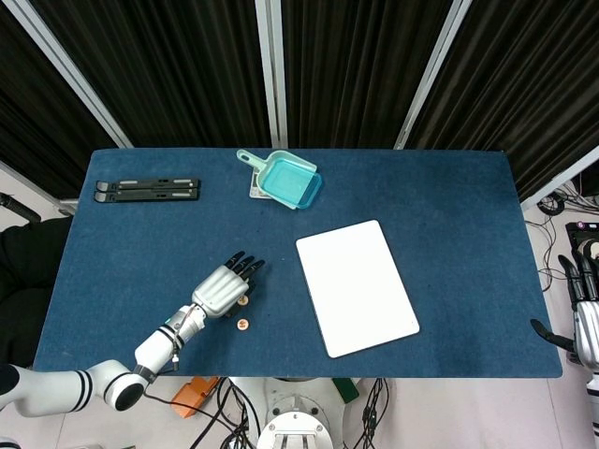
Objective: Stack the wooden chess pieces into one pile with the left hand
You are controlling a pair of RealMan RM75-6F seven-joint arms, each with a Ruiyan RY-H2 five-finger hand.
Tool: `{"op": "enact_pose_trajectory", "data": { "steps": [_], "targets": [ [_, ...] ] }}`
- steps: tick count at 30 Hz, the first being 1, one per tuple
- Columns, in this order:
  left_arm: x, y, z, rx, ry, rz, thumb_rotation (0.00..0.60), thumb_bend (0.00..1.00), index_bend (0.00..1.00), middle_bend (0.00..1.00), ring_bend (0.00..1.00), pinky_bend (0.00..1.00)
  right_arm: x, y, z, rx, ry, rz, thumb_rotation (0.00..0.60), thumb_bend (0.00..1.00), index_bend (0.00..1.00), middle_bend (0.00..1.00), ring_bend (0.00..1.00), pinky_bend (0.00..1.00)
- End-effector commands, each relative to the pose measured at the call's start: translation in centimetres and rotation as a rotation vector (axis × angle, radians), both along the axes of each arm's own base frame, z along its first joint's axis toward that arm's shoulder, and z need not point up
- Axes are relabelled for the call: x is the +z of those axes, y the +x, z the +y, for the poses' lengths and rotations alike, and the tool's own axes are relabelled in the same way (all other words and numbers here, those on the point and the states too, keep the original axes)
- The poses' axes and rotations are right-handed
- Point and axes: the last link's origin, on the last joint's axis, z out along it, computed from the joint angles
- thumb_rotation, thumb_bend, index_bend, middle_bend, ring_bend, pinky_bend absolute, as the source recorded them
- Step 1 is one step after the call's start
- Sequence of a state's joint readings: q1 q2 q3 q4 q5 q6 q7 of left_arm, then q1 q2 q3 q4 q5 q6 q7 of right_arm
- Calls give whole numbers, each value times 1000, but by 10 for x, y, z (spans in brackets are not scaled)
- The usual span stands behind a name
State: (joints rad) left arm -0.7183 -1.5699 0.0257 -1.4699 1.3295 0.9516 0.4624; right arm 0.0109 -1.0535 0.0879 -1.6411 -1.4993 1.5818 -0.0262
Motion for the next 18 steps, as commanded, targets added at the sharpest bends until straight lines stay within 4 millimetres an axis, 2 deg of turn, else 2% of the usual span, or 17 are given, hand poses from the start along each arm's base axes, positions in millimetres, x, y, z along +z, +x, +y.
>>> {"op": "enact_pose_trajectory", "data": {
  "steps": [1,12,18],
  "targets": [
    [-1,0,1,4,2,-2,600,307,461,0,0,0,0,0,0,0,-1,0,600,190,0,45,0,39],
    [-4,-2,1,11,0,3,600,309,463,0,0,0,1,-1,1,-5,-3,-1,600,190,0,45,0,39],
    [-3,0,2,12,8,-14,600,361,518,0,0,0,1,-1,1,-5,-3,0,600,189,0,45,0,38]
  ]
}}
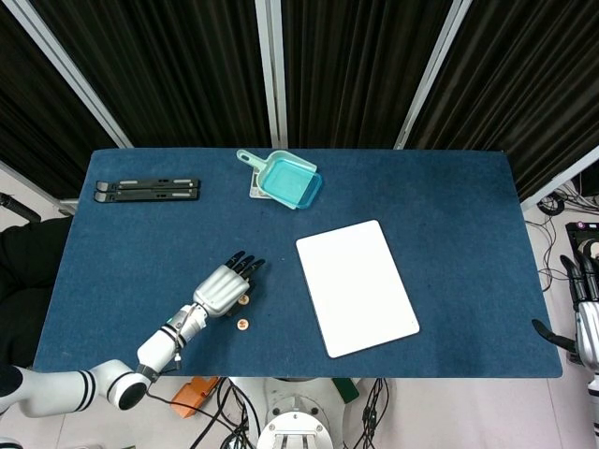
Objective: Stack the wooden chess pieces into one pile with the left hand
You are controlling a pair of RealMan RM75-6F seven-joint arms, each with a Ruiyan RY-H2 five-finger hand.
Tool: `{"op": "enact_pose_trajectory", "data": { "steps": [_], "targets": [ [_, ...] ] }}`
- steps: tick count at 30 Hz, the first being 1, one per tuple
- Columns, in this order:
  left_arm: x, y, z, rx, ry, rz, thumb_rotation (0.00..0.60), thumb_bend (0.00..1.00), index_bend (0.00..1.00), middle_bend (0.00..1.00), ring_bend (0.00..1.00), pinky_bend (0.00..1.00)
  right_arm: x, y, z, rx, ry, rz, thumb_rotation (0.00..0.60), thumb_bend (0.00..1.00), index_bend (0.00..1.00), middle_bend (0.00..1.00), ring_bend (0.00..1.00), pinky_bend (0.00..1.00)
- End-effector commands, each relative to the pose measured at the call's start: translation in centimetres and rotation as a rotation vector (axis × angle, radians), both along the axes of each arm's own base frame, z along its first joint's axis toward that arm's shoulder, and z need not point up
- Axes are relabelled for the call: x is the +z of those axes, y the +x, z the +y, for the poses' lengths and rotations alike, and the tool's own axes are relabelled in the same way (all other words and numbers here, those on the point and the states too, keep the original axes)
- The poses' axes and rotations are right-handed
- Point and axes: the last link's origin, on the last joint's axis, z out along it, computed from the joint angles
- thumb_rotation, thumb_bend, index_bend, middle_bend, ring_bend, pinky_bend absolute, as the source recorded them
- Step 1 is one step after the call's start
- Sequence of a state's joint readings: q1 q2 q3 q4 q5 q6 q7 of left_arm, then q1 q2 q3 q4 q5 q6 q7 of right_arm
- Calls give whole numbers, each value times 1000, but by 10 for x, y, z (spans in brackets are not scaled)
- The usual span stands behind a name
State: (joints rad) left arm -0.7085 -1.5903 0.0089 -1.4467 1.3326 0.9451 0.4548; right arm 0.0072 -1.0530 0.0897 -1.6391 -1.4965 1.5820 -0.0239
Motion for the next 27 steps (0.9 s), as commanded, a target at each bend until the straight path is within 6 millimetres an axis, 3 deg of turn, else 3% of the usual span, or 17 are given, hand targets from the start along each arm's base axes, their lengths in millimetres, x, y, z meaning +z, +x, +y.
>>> {"op": "enact_pose_trajectory", "data": {
  "steps": [1,7,14,27],
  "targets": [
    [2,1,1,1,3,-5,600,365,521,0,0,0,0,0,0,1,-1,0,600,189,0,45,0,39],
    [17,12,4,12,13,-64,600,367,522,0,0,0,0,0,-1,6,1,-1,600,190,0,45,0,39],
    [33,24,25,73,52,-102,600,363,521,0,0,0,0,-1,-1,7,0,-4,600,190,0,45,0,39],
    [29,21,39,175,46,-86,600,350,512,0,0,0,1,-3,-1,0,-1,-7,600,190,0,45,0,39]
  ]
}}
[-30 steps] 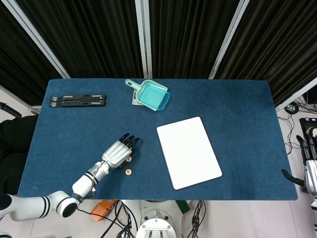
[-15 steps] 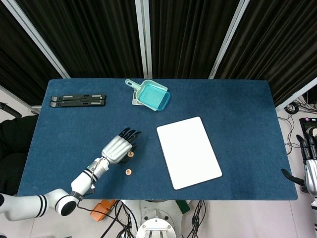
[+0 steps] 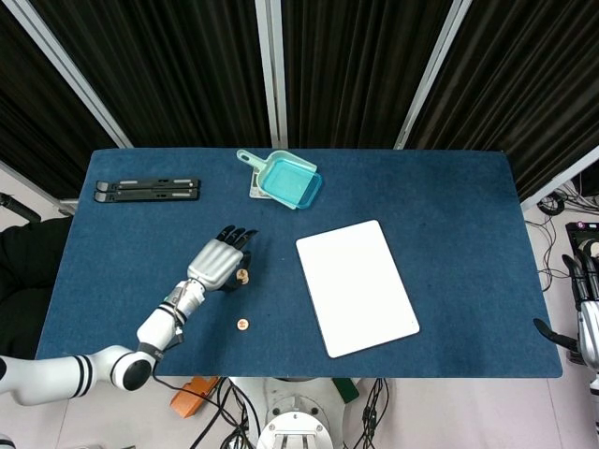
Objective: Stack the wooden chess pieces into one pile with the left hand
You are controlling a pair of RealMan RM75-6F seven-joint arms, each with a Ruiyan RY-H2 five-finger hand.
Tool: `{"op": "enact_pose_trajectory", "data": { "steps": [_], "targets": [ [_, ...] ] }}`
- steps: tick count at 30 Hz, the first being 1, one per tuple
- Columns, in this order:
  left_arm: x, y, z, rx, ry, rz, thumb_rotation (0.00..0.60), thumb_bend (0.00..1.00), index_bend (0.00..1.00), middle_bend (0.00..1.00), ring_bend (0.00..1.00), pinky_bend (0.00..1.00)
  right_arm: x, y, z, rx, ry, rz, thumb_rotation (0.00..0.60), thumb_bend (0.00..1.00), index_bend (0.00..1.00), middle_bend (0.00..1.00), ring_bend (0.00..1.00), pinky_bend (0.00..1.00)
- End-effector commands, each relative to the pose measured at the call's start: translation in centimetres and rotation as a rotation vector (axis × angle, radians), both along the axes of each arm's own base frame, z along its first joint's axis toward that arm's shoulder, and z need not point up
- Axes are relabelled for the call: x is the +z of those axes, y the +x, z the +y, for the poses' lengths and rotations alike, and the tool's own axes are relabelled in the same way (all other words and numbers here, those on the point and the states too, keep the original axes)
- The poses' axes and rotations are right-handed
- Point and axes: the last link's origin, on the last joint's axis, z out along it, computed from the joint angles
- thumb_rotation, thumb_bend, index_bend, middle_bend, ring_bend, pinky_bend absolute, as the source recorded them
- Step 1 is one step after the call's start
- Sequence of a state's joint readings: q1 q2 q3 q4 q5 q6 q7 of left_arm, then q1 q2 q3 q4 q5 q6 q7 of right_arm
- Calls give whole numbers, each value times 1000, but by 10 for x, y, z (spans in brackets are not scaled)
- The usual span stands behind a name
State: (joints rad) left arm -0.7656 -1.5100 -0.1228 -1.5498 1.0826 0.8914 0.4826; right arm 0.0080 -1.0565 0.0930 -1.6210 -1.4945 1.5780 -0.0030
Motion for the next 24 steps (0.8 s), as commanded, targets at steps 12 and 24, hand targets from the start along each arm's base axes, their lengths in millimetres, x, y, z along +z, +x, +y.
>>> {"op": "enact_pose_trajectory", "data": {
  "steps": [12,24],
  "targets": [
    [-5,-2,2,12,-5,19,600,341,498,0,0,0,0,0,0,-1,0,1,600,189,0,45,0,39],
    [-4,-5,2,21,-2,26,600,323,467,0,0,0,0,1,1,-2,0,2,600,190,0,45,0,38]
  ]
}}
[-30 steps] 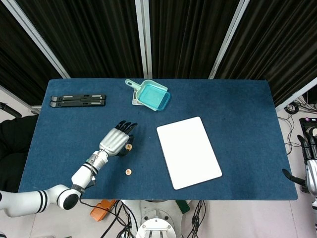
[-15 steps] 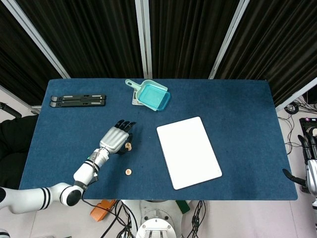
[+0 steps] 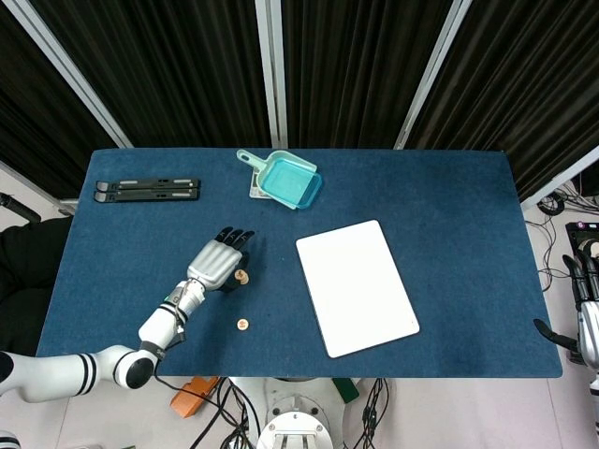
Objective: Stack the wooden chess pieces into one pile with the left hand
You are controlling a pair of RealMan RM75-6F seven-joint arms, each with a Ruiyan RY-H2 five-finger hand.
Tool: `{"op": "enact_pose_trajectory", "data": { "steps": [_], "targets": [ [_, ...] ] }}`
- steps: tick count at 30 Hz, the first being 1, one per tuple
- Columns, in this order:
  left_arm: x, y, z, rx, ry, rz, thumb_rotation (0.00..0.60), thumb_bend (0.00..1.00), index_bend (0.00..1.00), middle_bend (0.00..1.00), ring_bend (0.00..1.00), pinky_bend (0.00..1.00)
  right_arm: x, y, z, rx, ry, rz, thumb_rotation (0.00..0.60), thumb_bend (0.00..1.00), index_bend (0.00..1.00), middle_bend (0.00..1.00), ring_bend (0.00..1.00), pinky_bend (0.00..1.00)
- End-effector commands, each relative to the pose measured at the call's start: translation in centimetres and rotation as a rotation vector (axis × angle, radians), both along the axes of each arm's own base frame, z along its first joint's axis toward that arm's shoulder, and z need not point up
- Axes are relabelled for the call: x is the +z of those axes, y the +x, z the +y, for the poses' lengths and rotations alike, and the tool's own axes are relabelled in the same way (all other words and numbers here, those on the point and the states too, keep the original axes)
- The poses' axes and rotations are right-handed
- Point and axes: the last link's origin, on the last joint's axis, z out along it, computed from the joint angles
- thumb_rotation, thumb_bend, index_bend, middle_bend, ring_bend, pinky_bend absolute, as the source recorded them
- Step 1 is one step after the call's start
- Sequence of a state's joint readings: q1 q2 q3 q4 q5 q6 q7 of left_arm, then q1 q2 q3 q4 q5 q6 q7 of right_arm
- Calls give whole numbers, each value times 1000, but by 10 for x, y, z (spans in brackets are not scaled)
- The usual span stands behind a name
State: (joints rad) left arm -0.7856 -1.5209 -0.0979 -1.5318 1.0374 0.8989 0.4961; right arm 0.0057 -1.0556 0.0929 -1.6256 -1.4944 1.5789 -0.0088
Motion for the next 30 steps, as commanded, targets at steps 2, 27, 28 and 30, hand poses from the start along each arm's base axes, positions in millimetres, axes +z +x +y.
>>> {"op": "enact_pose_trajectory", "data": {
  "steps": [2,27,28,30],
  "targets": [
    [0,0,0,1,3,0,600,315,452,0,0,0,0,1,0,3,0,-1,600,190,0,45,0,38],
    [11,4,-9,-15,10,-37,600,295,429,0,0,0,1,1,-1,3,-1,-1,600,189,0,45,0,39],
    [13,3,-12,-17,15,-43,600,276,428,0,0,0,1,1,-1,4,-2,-1,600,189,0,45,0,39],
    [20,1,-19,-34,25,-54,600,237,428,0,0,0,2,2,-2,7,-2,1,600,189,0,45,0,39]
  ]
}}
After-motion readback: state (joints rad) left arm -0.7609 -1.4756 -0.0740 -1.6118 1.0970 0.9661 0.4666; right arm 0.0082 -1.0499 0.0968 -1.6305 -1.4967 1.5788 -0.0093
